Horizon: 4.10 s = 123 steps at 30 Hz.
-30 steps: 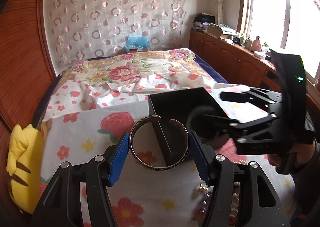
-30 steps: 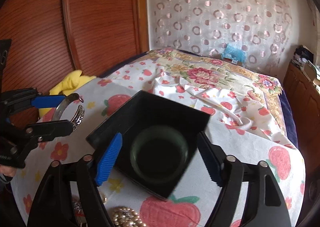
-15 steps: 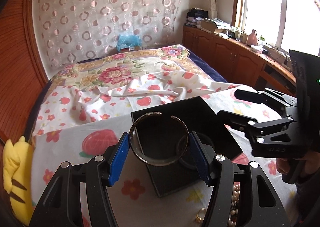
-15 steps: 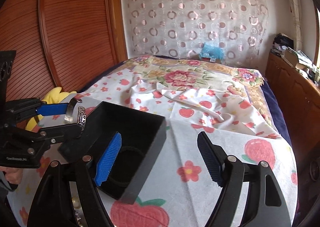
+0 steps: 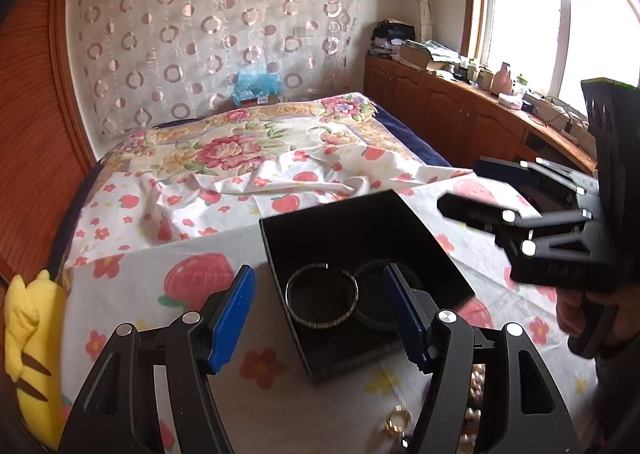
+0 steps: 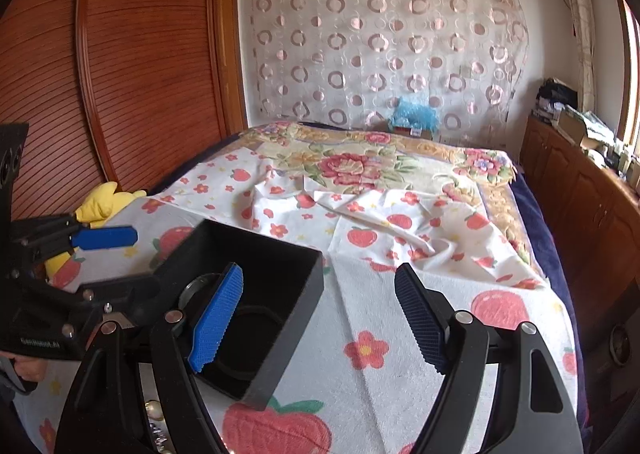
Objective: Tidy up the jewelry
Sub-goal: 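Carry both bangles into the black box and open both tools, then grasp the red string bracelet with the left tool while the right tool grasps the pearl necklace, then lower the red bracelet and pearl necklace into the black box, opening both tools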
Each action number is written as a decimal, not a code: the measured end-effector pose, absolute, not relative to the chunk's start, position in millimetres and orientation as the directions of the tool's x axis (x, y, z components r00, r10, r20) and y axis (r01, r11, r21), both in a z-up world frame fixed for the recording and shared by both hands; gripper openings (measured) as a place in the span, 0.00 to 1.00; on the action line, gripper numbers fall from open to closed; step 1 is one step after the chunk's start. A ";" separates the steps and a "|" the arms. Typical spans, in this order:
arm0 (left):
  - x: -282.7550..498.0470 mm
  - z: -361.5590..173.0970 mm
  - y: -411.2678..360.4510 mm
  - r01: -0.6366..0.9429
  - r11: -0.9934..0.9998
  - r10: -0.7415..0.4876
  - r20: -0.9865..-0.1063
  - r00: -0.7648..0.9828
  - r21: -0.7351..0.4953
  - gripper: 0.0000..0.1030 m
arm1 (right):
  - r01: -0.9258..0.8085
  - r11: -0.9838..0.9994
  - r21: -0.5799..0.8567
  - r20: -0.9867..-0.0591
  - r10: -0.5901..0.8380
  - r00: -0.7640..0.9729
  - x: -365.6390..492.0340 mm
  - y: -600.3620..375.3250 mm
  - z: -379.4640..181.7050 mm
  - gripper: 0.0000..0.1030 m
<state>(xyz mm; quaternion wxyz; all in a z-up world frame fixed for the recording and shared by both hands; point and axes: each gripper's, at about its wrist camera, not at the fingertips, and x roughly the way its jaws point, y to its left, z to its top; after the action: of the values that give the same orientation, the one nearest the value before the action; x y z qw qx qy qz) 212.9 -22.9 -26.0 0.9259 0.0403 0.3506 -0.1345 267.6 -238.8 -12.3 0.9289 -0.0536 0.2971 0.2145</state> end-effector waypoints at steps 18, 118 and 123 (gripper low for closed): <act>117.3 -47.1 -7.2 0.246 0.967 -0.228 -0.673 0.703 -0.071 0.61 | -0.468 0.882 0.059 -0.645 0.392 0.656 178.4 -253.3 -37.1 0.61; 59.3 12.5 -0.8 0.239 0.969 -0.237 -0.525 0.817 -0.065 0.06 | -0.501 0.864 -0.053 -0.559 0.390 0.732 130.7 -247.2 39.7 0.08; 59.4 15.8 -0.8 0.239 0.969 -0.236 -0.518 0.822 -0.063 0.06 | -0.505 0.860 -0.067 -0.529 0.399 0.749 129.8 -242.5 60.5 0.08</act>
<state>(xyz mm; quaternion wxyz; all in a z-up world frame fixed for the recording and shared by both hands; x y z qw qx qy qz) 59.4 -0.8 15.8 0.9544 0.0022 0.2713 -0.1244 129.8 -242.5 60.5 0.9293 -0.1033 0.2578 0.2433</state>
